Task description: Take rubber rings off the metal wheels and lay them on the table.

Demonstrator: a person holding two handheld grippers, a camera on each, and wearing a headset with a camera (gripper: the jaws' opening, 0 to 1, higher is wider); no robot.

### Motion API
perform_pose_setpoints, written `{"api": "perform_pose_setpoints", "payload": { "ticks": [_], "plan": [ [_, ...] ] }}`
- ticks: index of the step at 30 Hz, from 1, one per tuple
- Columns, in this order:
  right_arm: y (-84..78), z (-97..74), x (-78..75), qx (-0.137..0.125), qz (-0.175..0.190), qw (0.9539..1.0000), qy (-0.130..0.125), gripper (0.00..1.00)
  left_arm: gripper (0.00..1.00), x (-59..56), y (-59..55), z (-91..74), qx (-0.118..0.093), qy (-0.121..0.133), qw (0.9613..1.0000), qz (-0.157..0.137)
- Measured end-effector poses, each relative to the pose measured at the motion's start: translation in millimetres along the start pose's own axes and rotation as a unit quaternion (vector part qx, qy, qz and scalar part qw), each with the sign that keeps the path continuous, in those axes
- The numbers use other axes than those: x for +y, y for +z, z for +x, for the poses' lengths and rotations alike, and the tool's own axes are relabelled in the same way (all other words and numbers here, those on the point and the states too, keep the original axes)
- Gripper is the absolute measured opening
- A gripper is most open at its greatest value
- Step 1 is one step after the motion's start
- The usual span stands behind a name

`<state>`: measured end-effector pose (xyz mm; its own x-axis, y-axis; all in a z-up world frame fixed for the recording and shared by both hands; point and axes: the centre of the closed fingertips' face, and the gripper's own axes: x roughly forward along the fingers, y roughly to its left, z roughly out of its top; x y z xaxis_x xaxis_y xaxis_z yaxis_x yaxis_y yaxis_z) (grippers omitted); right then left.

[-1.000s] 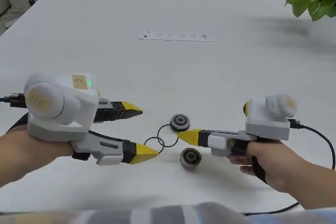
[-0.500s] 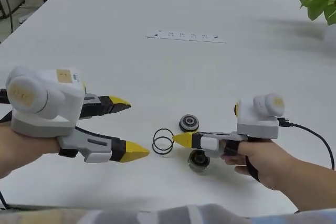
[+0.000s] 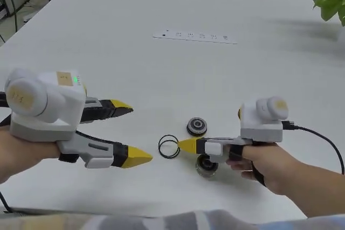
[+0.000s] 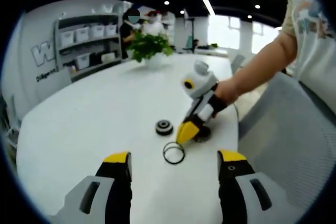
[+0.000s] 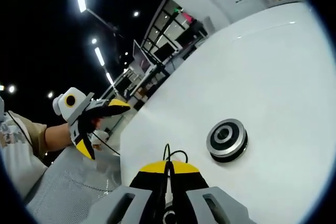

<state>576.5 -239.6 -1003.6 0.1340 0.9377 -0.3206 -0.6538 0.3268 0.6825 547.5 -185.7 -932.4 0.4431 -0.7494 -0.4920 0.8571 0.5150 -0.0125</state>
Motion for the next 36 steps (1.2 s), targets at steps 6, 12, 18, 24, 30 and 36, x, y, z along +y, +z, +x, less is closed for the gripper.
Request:
{"api": "perform_pose_setpoints", "payload": {
  "ticks": [6,12,18,24,30,36],
  "plan": [
    [-2.3,0.2,-0.3,0.018,-0.018,0.9996,-0.013,0.0,0.67,-0.2,-0.9,-0.6,0.002,0.0,1.0,-0.001],
    [-4.5,-0.2,-1.6,0.035,-0.037,0.9984,-0.025,0.0,0.67,-1.5,-2.6,-0.3,0.006,-0.003,1.0,0.0],
    [-5.7,0.3,-2.1,0.057,-0.073,0.9949,-0.039,0.0,0.66,-1.8,-3.8,0.1,0.009,-0.005,0.9999,0.001],
    [-9.4,1.9,-2.9,0.09,-0.127,0.9866,-0.05,0.06,0.66,-1.6,-4.3,0.2,0.011,-0.006,0.9999,0.0],
    [-12.2,3.1,-0.9,0.107,-0.162,0.9795,-0.054,0.16,0.66,-0.4,-7.1,-0.3,0.016,-0.006,0.9999,0.0],
    [-8.7,-0.6,3.7,0.102,-0.176,0.9776,-0.052,0.25,0.66,0.7,-6.0,-0.2,0.017,-0.006,0.9998,0.0]
  ]
}}
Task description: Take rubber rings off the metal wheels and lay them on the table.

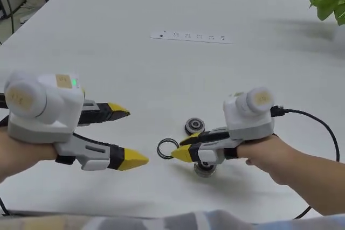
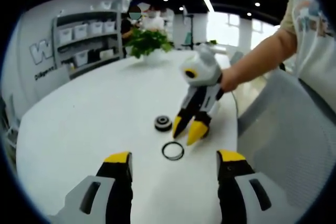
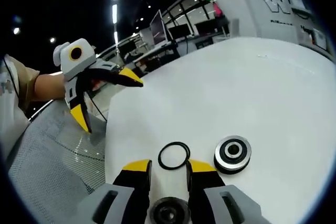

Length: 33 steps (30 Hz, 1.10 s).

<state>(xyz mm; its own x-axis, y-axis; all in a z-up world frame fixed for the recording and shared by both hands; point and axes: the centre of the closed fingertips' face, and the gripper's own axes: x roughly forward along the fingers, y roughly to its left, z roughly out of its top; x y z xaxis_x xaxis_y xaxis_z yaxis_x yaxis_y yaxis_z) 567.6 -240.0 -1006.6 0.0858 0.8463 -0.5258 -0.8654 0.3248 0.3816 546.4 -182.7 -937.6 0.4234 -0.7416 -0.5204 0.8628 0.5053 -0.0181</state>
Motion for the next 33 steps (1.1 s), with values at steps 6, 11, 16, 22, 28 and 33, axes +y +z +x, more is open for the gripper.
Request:
{"api": "perform_pose_setpoints", "payload": {
  "ticks": [6,11,16,22,28,33],
  "plan": [
    [15.2,-12.5,-0.8,-0.03,-0.01,0.9995,-0.008,0.31,0.66,3.3,4.1,0.8,-0.003,0.001,1.0,0.001],
    [27.5,-27.1,-5.4,-0.055,-0.018,0.9981,-0.02,0.35,0.65,6.3,7.6,3.4,-0.003,0.001,1.0,0.006],
    [36.1,-39.1,-11.6,-0.074,-0.022,0.9965,-0.032,0.37,0.65,12.2,15.7,7.9,-0.008,0.001,0.9999,0.01],
    [38.9,-52.5,-20.8,-0.087,-0.025,0.9945,-0.052,0.39,0.65,19.8,25.3,16.4,-0.014,0.002,0.9999,0.009],
    [41.0,-63.1,-33.6,-0.096,-0.024,0.9924,-0.073,0.4,0.64,25.6,31.2,27.4,-0.012,-0.001,0.9998,0.016],
    [38.5,-68.8,-44.1,-0.099,-0.027,0.991,-0.086,0.4,0.64,30.9,34.6,37.1,-0.011,-0.003,0.9998,0.017]
  ]
}}
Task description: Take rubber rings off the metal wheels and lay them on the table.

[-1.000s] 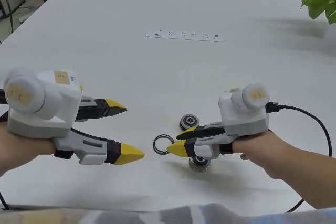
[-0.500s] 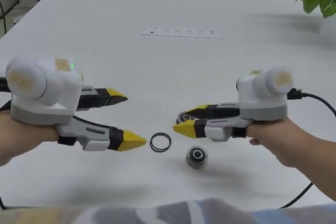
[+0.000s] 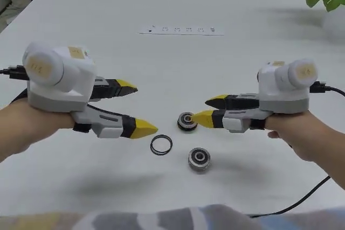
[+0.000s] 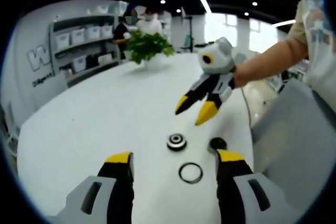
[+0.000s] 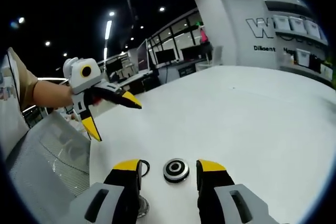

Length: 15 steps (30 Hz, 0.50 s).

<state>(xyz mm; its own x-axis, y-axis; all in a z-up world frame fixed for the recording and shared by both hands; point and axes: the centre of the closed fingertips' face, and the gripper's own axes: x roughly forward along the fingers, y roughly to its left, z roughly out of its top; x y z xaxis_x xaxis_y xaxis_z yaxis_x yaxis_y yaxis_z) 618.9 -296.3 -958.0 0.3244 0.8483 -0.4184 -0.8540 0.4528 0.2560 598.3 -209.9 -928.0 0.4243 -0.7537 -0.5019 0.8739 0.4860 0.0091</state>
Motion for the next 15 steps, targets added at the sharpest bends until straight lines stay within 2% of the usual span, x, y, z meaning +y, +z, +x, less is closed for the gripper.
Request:
{"api": "perform_pose_setpoints", "payload": {
  "ticks": [6,15],
  "plan": [
    [-7.3,-1.4,-9.1,0.004,-0.01,0.9999,-0.01,0.39,0.63,0.0,-2.3,14.3,0.009,-0.011,0.9999,0.005],
    [-19.3,3.8,-14.8,0.017,-0.034,0.9993,-0.007,0.36,0.6,3.4,-4.5,33.7,0.014,-0.017,0.9997,0.004]
  ]
}}
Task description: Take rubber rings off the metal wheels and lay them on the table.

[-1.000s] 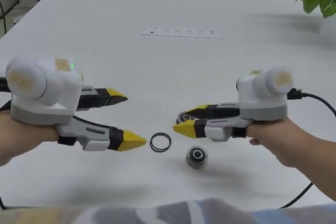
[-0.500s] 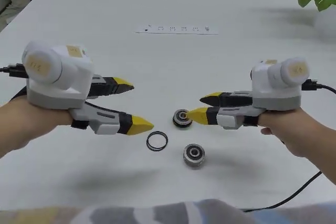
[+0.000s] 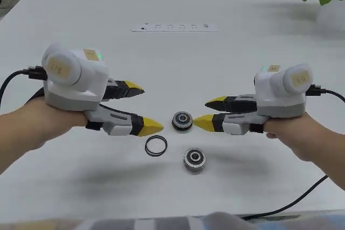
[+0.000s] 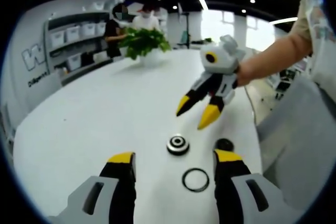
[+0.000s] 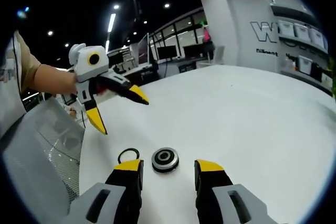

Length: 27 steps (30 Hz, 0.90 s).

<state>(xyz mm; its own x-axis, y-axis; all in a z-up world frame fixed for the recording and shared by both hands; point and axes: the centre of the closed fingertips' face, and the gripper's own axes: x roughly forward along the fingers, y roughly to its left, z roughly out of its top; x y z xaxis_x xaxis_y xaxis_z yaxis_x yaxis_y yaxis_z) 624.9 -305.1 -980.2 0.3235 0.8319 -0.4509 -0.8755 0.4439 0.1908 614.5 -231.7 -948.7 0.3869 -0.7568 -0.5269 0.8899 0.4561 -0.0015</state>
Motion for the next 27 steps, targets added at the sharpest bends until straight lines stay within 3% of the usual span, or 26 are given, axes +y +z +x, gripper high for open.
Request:
{"api": "perform_pose_setpoints", "payload": {
  "ticks": [17,27],
  "plan": [
    [-20.7,15.6,-3.7,0.019,-0.024,0.9995,0.011,0.27,0.51,-7.0,-6.5,31.8,0.009,-0.019,0.9998,-0.005],
    [-23.9,23.1,-2.8,0.025,-0.028,0.9991,0.02,0.21,0.45,-7.4,-8.5,46.9,0.015,-0.022,0.9996,-0.006]
  ]
}}
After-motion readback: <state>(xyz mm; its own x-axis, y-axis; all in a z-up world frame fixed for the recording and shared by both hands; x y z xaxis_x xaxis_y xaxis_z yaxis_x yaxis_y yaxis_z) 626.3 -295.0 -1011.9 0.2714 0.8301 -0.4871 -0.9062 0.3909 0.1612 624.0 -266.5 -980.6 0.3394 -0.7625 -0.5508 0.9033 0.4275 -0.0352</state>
